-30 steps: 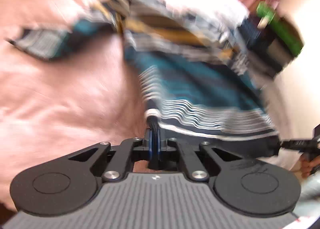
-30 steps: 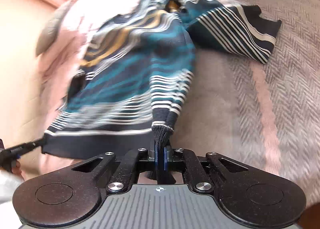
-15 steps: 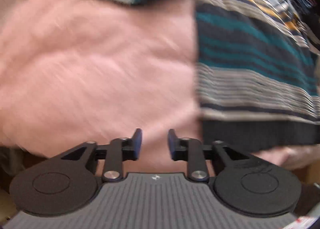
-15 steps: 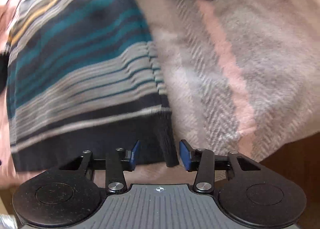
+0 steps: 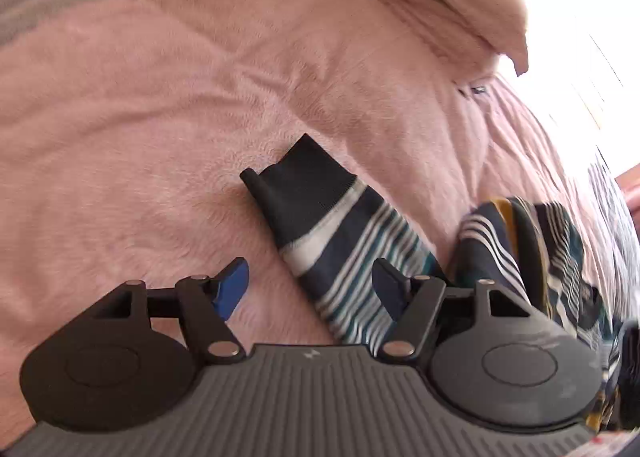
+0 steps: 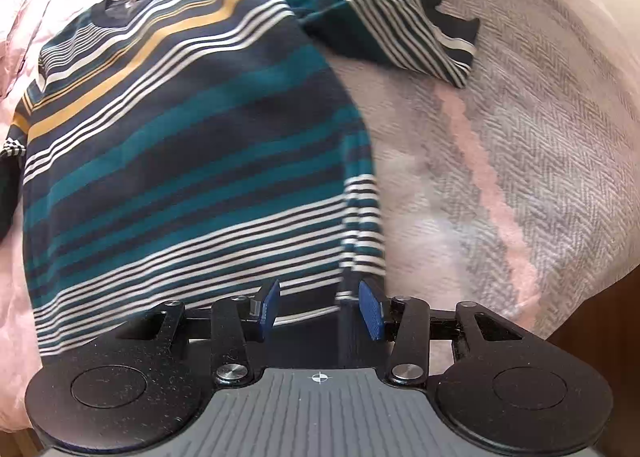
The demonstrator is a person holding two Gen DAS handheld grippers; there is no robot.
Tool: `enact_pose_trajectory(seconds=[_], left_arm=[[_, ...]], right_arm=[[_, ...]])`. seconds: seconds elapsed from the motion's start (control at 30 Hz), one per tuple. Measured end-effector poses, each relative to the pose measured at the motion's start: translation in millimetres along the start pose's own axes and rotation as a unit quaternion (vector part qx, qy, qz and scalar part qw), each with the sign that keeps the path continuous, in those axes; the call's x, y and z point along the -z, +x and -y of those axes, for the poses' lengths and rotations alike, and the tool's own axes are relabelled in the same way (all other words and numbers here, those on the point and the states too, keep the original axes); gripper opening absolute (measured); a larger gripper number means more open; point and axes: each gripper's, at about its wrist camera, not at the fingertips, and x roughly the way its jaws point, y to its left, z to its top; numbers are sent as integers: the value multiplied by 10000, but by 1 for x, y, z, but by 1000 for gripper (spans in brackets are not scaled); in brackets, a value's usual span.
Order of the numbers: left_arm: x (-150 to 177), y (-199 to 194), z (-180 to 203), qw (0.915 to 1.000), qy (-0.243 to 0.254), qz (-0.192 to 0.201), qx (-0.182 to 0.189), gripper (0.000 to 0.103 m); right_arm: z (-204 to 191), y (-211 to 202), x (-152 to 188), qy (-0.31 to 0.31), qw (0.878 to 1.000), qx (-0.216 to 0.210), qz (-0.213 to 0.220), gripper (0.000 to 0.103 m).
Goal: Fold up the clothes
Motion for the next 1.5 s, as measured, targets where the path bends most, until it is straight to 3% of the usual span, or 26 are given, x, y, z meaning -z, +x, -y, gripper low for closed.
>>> enact_pose_trajectory(seconds=[0.03, 0.1, 0.17, 0.23, 0.3, 0.37, 0.47, 0.57, 0.63, 0.73, 0.9, 1.07, 1.13, 1.2, 1.3, 1.37, 1.43, 1.5], left_arm=[[-2, 9, 0, 10000, 25, -17, -78, 36], [-7, 15, 2, 9993, 331, 41, -186, 6], [-9, -7, 0, 9979, 499, 383, -118, 6], [-12, -43, -8, 9922, 627, 1043, -271, 6], [-16, -79, -26, 9807, 772, 1694, -601, 6], [-18, -94, -47, 9703, 989, 1962, -1014, 7], [-15, -70, -72, 9743, 1017, 1419, -1421, 13], [4, -32, -75, 9700, 1163, 718, -2012, 23], [17, -39, -71, 9689, 915, 849, -2137, 25], [24, -65, -60, 9768, 454, 835, -1920, 36], [52, -108, -10, 9849, 298, 778, -1519, 37], [107, -138, 70, 9872, 506, 851, -1250, 41], [129, -148, 98, 9887, 477, 885, -1108, 42], [152, -160, 123, 9889, 513, 948, -1021, 43], [185, -178, 152, 9887, 561, 1023, -937, 44], [203, -187, 166, 9886, 537, 1019, -973, 44], [216, -196, 174, 9888, 483, 1004, -996, 44], [223, -207, 181, 9886, 441, 1052, -980, 44]], right_arm=[[-7, 0, 1, 26, 10000, -7, 21, 41], [-17, -1, 2, 78, 9999, -9, 63, 41], [-26, -2, -1, 94, 9999, -32, 65, 41], [-37, -4, -4, 37, 9999, -81, 83, 41], [-46, -3, -10, -39, 9999, -141, 83, 41], [-54, -2, -15, -113, 9996, -240, 111, 41], [-61, 6, -22, -245, 9991, -328, 101, 41], [-56, 8, -29, -255, 9988, -376, 179, 41], [-39, 3, -34, -139, 9986, -338, 385, 41], [5, -7, -43, 238, 9964, -142, 796, 43], [105, -9, -77, 1127, 9842, -139, 1358, 46], [162, 8, -153, 1844, 9651, -1086, 1508, 47], [176, 29, -191, 2243, 9578, -1286, 1257, 50], [184, 59, -224, 2608, 9545, -1266, 701, 51], [189, 102, -246, 2885, 9493, -1244, -106, 50], [188, 104, -248, 2660, 9558, -1227, -244, 3], [188, 75, -246, 2172, 9677, -1267, 193, 4], [195, 25, -240, 1618, 9684, -1530, 1120, 4]])
